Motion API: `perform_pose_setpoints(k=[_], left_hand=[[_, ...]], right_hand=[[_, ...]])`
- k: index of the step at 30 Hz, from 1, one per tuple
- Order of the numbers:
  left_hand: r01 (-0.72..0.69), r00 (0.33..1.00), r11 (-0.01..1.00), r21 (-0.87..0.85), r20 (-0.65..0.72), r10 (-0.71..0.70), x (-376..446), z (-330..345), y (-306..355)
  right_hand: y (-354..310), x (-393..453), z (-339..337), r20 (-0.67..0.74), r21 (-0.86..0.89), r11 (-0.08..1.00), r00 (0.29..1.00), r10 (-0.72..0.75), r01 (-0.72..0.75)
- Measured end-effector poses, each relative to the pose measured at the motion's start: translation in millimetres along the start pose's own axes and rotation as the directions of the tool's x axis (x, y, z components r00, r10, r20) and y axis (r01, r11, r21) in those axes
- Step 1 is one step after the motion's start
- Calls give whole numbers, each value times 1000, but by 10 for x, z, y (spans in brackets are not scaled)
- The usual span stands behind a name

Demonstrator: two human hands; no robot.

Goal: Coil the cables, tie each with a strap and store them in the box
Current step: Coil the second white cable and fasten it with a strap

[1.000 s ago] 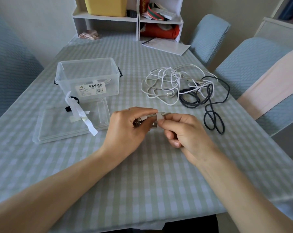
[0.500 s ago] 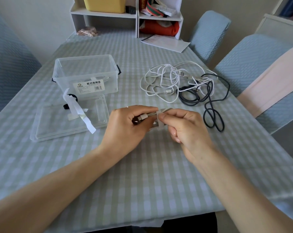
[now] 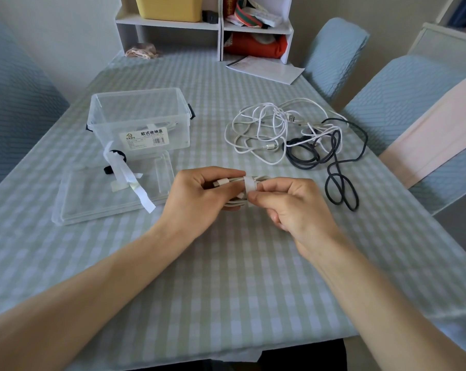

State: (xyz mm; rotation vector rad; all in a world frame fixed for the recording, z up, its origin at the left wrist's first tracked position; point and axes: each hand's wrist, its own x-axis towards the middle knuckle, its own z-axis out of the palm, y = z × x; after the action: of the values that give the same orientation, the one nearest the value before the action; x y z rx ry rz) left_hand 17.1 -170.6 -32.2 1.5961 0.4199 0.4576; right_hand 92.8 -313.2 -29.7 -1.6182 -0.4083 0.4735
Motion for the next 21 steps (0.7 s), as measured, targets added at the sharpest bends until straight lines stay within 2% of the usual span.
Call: perform_pose_setpoints(k=[3, 6, 9, 11, 14, 17, 21], left_hand=[[34, 999, 998, -51, 0, -34, 15, -11, 15], [70, 997, 994, -84, -6, -71, 30, -65, 46], [67, 998, 997, -36, 18, -66, 57, -165, 75], [36, 998, 999, -1, 52, -36, 63, -201, 93], [1, 996, 1000, -2, 94, 0, 39, -206, 148], [-2, 997, 999, -40, 81, 5, 3, -225, 180], [5, 1000, 1000, 14, 25, -5, -56, -284, 219]], right_hand=[[-8, -14, 11, -54, 12, 1000, 998, -14, 15], [-23, -12, -28, -137, 72, 993, 987, -85, 96], [-9, 18, -55, -212, -4, 990, 968, -137, 139], [1, 31, -51, -136, -58, 994, 986, -97, 90], [-21, 38, -21, 21, -9, 997, 997, -80, 80], [-38, 18, 15, 0, 60, 994, 996, -87, 87], [-84, 20, 24, -52, 81, 990, 992, -115, 119]])
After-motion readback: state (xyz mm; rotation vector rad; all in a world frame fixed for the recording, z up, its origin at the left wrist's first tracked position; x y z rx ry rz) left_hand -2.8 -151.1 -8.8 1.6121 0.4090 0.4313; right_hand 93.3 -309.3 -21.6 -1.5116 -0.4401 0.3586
